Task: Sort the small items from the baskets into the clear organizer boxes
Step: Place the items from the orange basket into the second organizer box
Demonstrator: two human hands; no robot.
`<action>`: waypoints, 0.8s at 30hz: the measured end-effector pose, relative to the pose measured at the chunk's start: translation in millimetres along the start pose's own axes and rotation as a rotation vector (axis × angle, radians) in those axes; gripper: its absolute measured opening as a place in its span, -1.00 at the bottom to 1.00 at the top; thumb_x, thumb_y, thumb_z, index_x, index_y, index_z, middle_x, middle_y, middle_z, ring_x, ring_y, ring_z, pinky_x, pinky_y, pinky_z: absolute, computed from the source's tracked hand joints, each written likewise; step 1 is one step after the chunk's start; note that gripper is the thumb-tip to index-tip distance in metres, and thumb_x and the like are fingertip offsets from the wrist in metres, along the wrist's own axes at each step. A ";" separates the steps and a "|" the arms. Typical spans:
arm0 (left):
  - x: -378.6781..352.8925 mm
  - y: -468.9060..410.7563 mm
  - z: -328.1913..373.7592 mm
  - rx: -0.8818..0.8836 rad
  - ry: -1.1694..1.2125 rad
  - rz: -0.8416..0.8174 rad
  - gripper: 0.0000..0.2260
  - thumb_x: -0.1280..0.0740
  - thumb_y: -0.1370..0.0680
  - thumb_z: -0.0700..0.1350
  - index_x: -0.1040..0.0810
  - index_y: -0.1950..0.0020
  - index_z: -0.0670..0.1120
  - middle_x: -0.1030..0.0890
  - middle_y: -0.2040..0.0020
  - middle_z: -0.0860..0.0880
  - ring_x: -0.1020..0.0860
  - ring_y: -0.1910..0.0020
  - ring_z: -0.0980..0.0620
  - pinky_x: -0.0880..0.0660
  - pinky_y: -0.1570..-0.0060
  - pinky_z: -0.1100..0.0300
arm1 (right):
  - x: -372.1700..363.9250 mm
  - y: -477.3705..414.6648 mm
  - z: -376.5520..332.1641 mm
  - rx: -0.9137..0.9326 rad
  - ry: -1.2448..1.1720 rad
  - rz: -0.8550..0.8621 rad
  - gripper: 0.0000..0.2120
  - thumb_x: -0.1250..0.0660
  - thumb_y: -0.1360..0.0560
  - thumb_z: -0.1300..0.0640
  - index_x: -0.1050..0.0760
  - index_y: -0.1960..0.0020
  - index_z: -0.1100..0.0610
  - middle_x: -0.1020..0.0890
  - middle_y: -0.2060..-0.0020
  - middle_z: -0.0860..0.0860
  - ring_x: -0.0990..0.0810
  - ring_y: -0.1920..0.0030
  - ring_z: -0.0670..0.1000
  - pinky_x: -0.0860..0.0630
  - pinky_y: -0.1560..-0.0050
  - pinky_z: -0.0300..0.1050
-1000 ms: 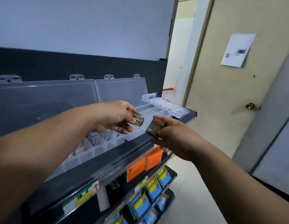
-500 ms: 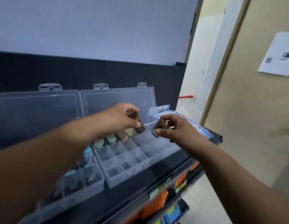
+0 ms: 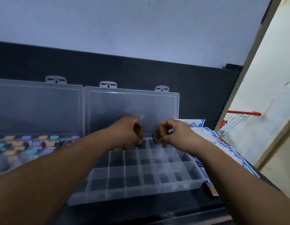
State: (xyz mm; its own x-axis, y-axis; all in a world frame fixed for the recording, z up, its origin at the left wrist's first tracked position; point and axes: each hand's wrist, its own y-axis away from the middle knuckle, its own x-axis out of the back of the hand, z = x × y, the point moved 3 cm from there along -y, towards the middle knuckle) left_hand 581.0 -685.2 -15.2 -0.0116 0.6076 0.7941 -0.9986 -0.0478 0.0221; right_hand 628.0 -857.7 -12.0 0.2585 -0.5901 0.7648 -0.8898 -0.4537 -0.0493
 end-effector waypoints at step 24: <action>-39.4 -39.5 -13.6 0.126 -0.139 -0.026 -0.49 -0.55 -0.34 -0.07 -0.50 -0.24 -0.01 -0.54 -0.11 0.04 -0.50 -0.06 0.05 -0.48 -0.06 0.18 | -26.4 -59.2 33.1 0.101 0.258 -0.295 -0.60 -0.55 -0.32 0.03 -0.47 -0.07 -0.06 -0.59 0.01 -0.07 -0.55 0.03 -0.05 -0.48 0.08 -0.19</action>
State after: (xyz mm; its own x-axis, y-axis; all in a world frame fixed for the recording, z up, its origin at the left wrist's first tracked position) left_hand 620.3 -696.4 -55.7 0.0296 0.4953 0.8682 -0.9841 -0.1378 0.1122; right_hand 686.3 -837.4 -50.6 0.3830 -0.2440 0.8909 -0.7471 -0.6490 0.1434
